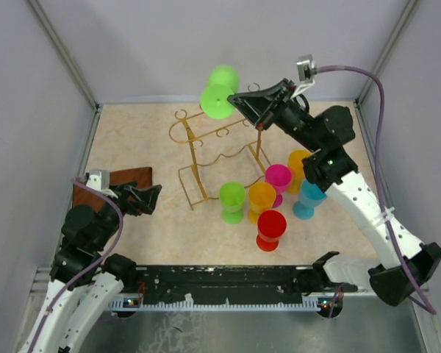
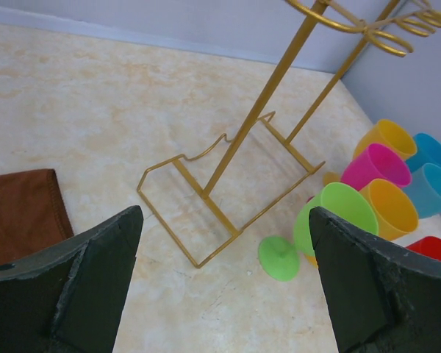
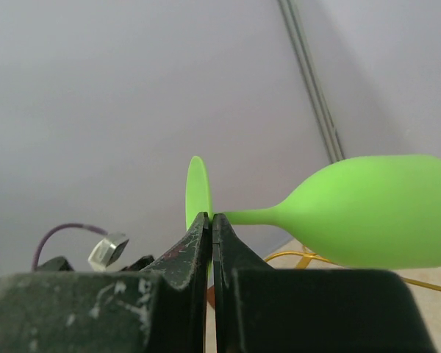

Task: Take the wine glass off the wine glass rack
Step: Pick up the wine glass from the wine rack, then place the wine glass at the center of the board.

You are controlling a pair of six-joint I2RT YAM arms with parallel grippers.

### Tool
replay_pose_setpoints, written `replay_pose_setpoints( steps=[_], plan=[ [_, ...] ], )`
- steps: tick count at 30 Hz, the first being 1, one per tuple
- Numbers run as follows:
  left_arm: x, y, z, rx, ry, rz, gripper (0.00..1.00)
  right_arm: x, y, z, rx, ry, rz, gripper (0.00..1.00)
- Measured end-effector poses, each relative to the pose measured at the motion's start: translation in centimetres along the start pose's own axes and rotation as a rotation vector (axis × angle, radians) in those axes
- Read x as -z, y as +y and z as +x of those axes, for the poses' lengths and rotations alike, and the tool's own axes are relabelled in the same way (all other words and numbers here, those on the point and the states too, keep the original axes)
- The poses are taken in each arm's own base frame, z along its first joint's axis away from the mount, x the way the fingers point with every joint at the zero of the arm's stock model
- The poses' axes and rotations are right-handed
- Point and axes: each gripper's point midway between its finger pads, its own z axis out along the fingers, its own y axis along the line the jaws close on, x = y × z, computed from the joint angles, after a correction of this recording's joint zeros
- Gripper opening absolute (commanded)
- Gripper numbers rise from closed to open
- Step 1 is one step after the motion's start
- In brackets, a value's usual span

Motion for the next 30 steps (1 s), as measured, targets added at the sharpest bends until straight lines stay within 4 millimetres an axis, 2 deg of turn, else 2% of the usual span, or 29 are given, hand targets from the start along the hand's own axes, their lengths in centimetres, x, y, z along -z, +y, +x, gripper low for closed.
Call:
replay_pose_setpoints(
  steps=[9, 17, 22, 25, 30],
  plan=[
    [0.1, -3.3, -1.4, 0.006, -0.041, 0.168, 1.00, 5.3, 5.9, 0.9, 0.039, 0.042, -0.200, 0.00],
    [0.2, -4.4, -2.0, 0.011, -0.062, 0.228, 1.00, 10.0, 10.8, 1.2, 0.061, 0.083, -0.352, 0.00],
    [0.2, -4.6, -1.9, 0.014, -0.064, 0.243, 1.00, 13.3, 12.2, 4.6, 0.007, 0.188, -0.451, 0.00],
    [0.2, -4.7, -1.8, 0.022, -0.059, 0.248, 0.99, 14.3, 12.8, 5.9, -0.011, 0.254, -0.509, 0.00],
    [0.2, -4.8, -1.8, 0.040, -0.056, 0.247, 0.98, 15.3, 12.5, 8.0, -0.046, 0.346, -0.540, 0.00]
  ],
)
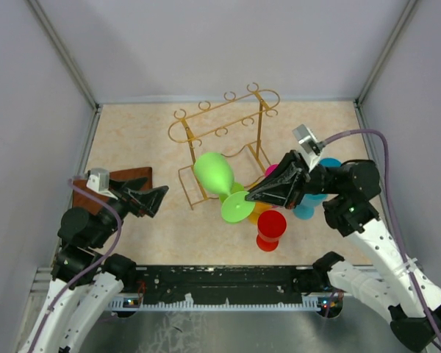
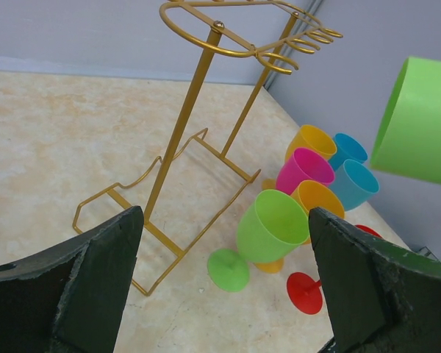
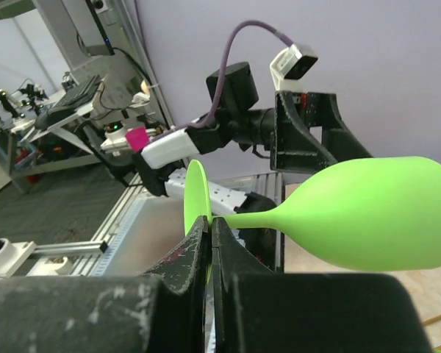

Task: Take the wine glass off the wine glass rack
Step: Place the wine glass at the center of the board.

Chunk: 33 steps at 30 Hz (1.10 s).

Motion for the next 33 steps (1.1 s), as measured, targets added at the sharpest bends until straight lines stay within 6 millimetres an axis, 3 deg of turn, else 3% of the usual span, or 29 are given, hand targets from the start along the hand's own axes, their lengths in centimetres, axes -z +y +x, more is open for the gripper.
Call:
replay_pose_setpoints(
  steps=[4, 9, 14, 19, 33],
  plan=[
    [0.1, 0.0, -0.1, 0.005, -0.004, -0.003, 0.98, -0.4, -0.7, 2.0, -0.047, 0.066, -0.009, 0.00],
    [0.3, -0.2, -0.7, 0.004, -0.013, -0.007, 1.00, -2.7, -1.8, 4.8, -0.107, 0.169, -0.013, 0.00],
    [0.8, -0.9, -2.1, -0.001, -0.039, 0.003, 1.00, -4.1, -4.7, 7.9, -0.154, 0.232, 0.061, 0.00],
    [1.3, -2.4, -2.5, -0.013, -0.034, 0.072, 1.00, -4.6, -6.7, 8.6, -0.156, 0.233, 0.121, 0.00],
    [1.7, -7.7, 0.9, 0.014, 0.125, 0.431, 0.89, -4.4, -10.9, 9.9, -0.145, 0.224, 0.291, 0.00]
  ],
)
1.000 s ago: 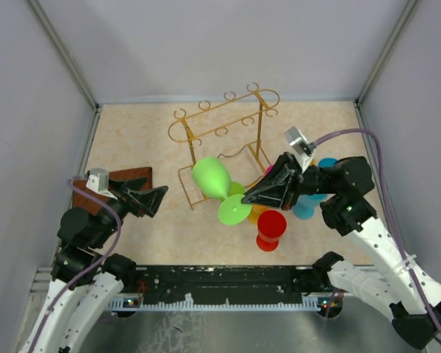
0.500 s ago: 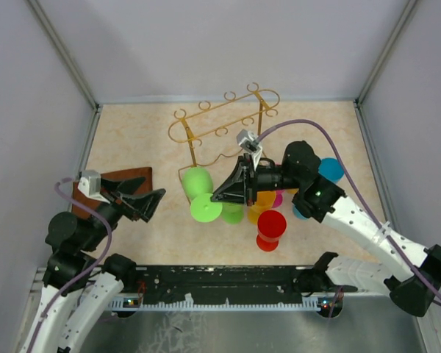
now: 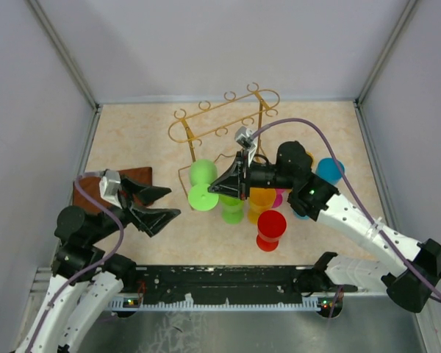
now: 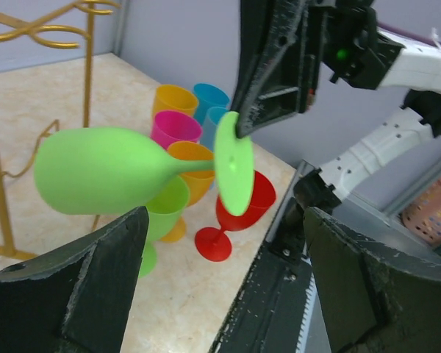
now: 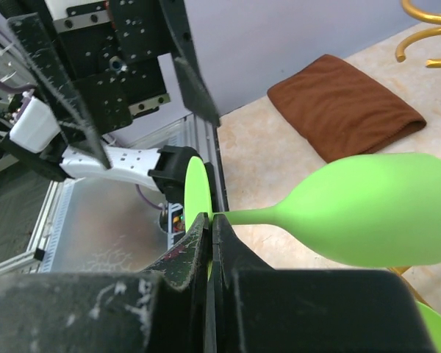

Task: Take the wine glass off the wine glass rack
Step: Place the wine glass at the center of the board.

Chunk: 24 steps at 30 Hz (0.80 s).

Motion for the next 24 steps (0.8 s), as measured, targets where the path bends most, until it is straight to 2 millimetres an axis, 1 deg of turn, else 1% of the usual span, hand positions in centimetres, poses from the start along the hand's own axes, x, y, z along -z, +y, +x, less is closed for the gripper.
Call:
replay_pose_setpoints(
  steps=[3, 5, 11, 13, 16, 21, 24],
  plan=[
    [-0.2, -1.1, 0.4, 0.007, 0.030, 0.078, 0.82, -0.1, -0.3, -0.3, 0.005, -0.014, 0.014, 0.00],
    [-0.5, -1.5, 1.0, 0.027, 0.061, 0.117, 0.78, -0.1, -0.2, -0.4, 0.009, -0.023, 0.009, 0.00],
    [-1.6, -0.8, 3.7, 0.137, 0.172, 0.160, 0.65, -0.3, -0.1, -0.5, 0.012, -0.048, -0.010, 0.00],
    [-1.9, -0.6, 4.2, 0.161, 0.187, 0.166, 0.61, -0.3, -0.1, -0.5, 0.013, -0.051, -0.015, 0.00],
    [-2.1, -0.6, 4.3, 0.178, 0.185, 0.180, 0.55, -0.4, 0.0, -0.5, 0.018, -0.056, -0.025, 0.00],
    [-2.3, -0.9, 3.6, 0.182, 0.156, 0.198, 0.47, -0.5, 0.0, -0.4, 0.011, -0.052, -0.033, 0.00],
    [-2.5, -0.8, 3.6, 0.197, 0.154, 0.200, 0.43, -0.6, 0.0, -0.3, 0.007, -0.050, -0.033, 0.00]
  ],
)
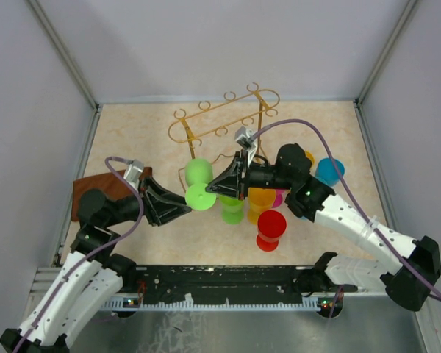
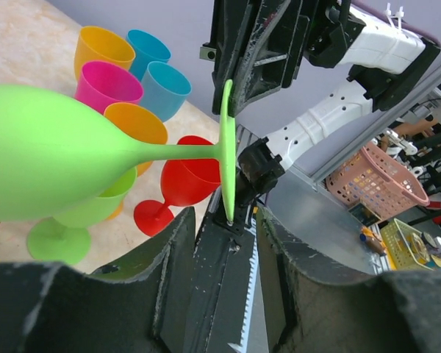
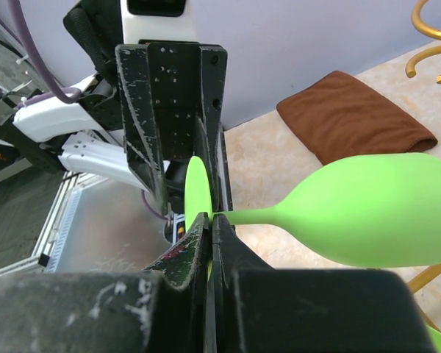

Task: Take the wine glass off the wine glass rack
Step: Place the wine glass at the center of the board.

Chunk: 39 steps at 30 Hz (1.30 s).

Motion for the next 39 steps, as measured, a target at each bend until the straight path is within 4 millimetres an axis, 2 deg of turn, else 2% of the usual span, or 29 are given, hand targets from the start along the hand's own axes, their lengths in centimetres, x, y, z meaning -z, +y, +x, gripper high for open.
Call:
replay_pose_setpoints(
  steps=[12, 21, 29, 34, 37, 39],
  plan=[
    [-0.5, 0.7, 0.3, 0.064, 0.003, -0.002, 0.37, -1.0, 0.0, 1.4, -0.033, 0.043, -0.024, 0.00],
    [-0.7, 0.7, 1.0, 0.086, 0.036, 0.015, 0.31, -1.1, 0.1, 1.6, -0.034, 0.047, -0.029, 0.00],
    [-0.9, 0.5, 1.6, 0.099, 0.067, 0.038, 0.17, -1.1, 0.2, 1.7, -0.033, 0.048, -0.031, 0.00],
    [-1.0, 0.4, 2.1, 0.100, 0.089, 0.051, 0.01, -1.2, 0.3, 1.8, -0.034, 0.051, -0.034, 0.00],
    [-1.0, 0.6, 2.2, 0.090, 0.092, 0.044, 0.00, -1.2, 0.3, 1.8, -0.031, 0.053, -0.032, 0.06],
    [-0.9, 0.7, 2.3, 0.074, 0.093, 0.042, 0.00, -1.2, 0.2, 1.9, -0.029, 0.056, -0.025, 0.20]
  ],
)
